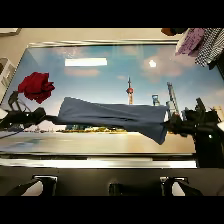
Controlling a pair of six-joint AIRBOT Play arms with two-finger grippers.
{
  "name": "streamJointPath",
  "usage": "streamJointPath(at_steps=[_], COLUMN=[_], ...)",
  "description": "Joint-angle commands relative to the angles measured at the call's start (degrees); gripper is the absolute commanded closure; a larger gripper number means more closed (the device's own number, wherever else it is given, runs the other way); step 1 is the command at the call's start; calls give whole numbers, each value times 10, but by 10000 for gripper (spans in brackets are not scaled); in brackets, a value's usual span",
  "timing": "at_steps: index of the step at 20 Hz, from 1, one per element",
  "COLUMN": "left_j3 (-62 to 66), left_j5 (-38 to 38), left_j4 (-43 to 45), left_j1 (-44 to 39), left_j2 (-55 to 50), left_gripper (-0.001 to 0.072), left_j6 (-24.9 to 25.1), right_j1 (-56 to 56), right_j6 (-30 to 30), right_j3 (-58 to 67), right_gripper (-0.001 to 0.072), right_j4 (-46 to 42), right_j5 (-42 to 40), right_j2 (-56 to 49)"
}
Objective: Fold the clothes and pants, and hang the long-sleeved shirts on hangers.
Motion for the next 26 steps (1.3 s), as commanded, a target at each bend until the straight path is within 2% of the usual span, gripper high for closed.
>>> streamJointPath(at_steps=[1,5,11,12,13,14,16,17,20,21,22,23,26], left_j3=[66,176,300,303,303,303,303,304,303,303,303,303,303], left_j5=[64,70,18,13,10,7,-2,-9,-38,-46,-56,-67,-99], left_j4=[2,2,1,1,2,2,4,4,12,22,37,54,99], left_j1=[-44,-74,-104,-105,-105,-104,-99,-96,-79,-73,-68,-65,-62], left_j2=[-87,-202,-334,-341,-342,-341,-335,-332,-307,-295,-281,-268,-234], left_gripper=[691,691,691,690,685,621,375,375,374,366,275,245,245], left_j6=[7,17,14,12,9,9,9,9,9,9,9,9,9], right_j1=[0,0,29,43,55,57,46,37,-16,-37,-57,-75,-91], right_j6=[-59,-67,-70,-69,-61,-44,-15,-7,21,35,40,35,-1], right_j3=[80,159,184,184,184,185,185,186,207,217,224,228,224], right_gripper=[684,683,676,627,617,611,338,285,269,153,99,99,46], right_j4=[39,38,28,21,15,15,6,0,-25,-47,-66,-79,-78], right_j5=[-49,-69,-91,-103,-115,-119,-110,-97,-29,-7,12,31,35], right_j2=[-148,-250,-323,-325,-325,-325,-319,-311,-276,-264,-259,-260,-283])
